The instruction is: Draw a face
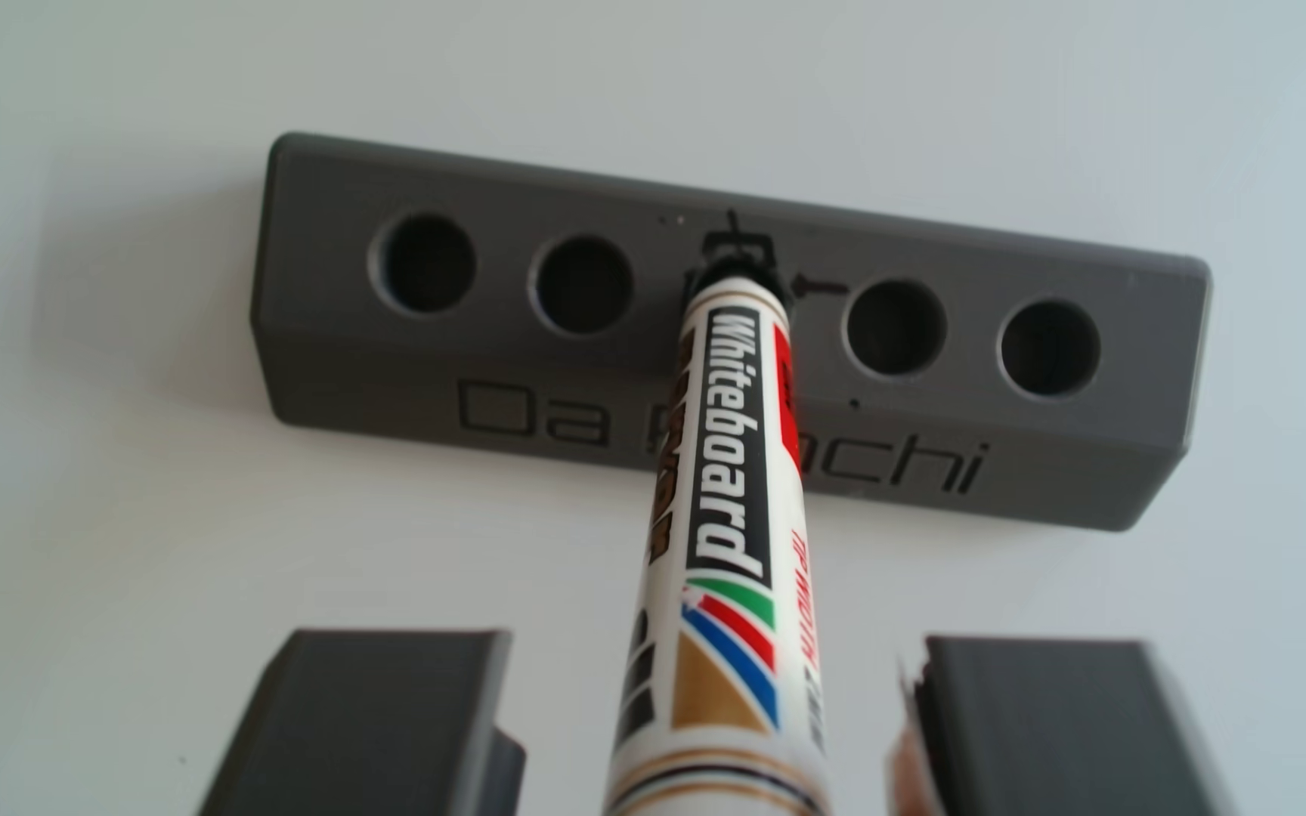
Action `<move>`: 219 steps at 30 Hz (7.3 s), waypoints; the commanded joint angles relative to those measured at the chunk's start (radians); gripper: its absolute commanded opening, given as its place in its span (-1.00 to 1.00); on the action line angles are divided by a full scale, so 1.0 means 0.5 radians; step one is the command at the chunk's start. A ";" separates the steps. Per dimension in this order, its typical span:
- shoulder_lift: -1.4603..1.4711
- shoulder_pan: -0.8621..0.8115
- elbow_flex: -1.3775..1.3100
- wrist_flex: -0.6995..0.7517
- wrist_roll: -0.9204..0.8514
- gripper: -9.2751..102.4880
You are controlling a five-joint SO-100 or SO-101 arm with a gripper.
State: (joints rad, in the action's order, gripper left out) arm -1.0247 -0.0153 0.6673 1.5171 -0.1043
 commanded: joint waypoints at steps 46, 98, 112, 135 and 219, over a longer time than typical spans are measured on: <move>0.003 -0.021 -0.141 0.000 -0.025 -0.20; -0.098 -0.034 -0.190 0.021 -0.018 -0.85; -0.098 -0.034 -0.479 0.218 -0.015 -0.85; -0.469 -0.071 -1.193 0.623 0.098 -0.85; -1.258 0.402 1.847 -0.445 -2.482 -0.85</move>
State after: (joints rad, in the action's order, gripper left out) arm -1.6490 0.1917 1.6045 1.3146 -1.3407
